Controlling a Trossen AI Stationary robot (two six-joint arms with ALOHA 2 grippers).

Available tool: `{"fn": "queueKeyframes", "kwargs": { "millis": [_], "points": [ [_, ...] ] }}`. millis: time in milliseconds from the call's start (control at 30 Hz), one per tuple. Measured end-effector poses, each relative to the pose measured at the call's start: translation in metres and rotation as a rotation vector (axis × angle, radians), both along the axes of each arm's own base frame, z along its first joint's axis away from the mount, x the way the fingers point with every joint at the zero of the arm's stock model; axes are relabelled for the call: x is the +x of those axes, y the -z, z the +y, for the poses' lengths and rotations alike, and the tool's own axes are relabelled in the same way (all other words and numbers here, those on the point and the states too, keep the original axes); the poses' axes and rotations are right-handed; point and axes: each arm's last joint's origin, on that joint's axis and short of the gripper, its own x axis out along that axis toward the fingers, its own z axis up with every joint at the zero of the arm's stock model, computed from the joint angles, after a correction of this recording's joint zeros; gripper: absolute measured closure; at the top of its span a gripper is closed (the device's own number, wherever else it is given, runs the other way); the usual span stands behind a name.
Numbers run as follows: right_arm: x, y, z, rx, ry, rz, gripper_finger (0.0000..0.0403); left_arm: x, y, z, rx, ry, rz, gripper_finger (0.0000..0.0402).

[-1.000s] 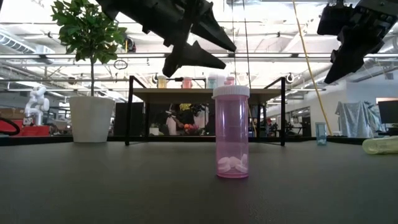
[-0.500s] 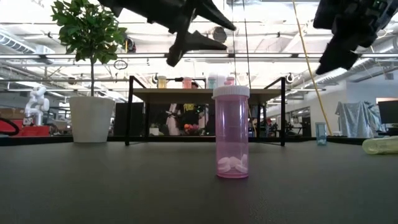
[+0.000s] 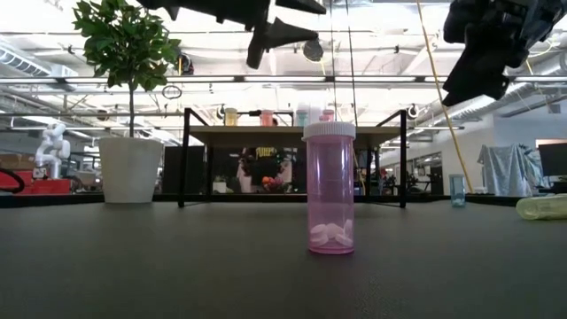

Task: Pick and place medicine bottles onto shelf by color
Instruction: Put the pink pill bottle on the shelf aligned with the other pink pill bottles

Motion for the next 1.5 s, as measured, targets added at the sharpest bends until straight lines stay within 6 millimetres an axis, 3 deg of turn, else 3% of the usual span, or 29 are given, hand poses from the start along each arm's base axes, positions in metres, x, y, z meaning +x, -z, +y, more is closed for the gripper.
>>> {"fn": "queueKeyframes", "kwargs": {
  "millis": [300, 567, 767, 1333, 1500],
  "points": [
    [-0.013, 0.011, -0.003, 0.043, 0.116, 0.152, 0.0234, -0.01, -0.014, 0.015, 0.079, 0.18, -0.038, 0.0222],
    [-0.025, 0.018, -0.006, 0.114, 0.3, 0.26, 0.0234, -0.046, -0.039, 0.018, 0.187, 0.295, 0.014, 0.0222],
    [-0.025, 0.018, -0.008, 0.119, 0.42, 0.222, 0.0234, -0.071, -0.034, 0.015, 0.242, 0.311, 0.2, 0.0222],
    [-0.025, 0.019, -0.005, 0.118, 0.263, 0.282, 0.0234, -0.063, -0.037, 0.022, 0.304, 0.083, 0.18, 0.0222],
    [-0.025, 0.019, -0.005, 0.082, 0.204, 0.297, 0.0234, -0.06, -0.035, 0.02, 0.241, 0.051, 0.177, 0.0222]
  ]
}}
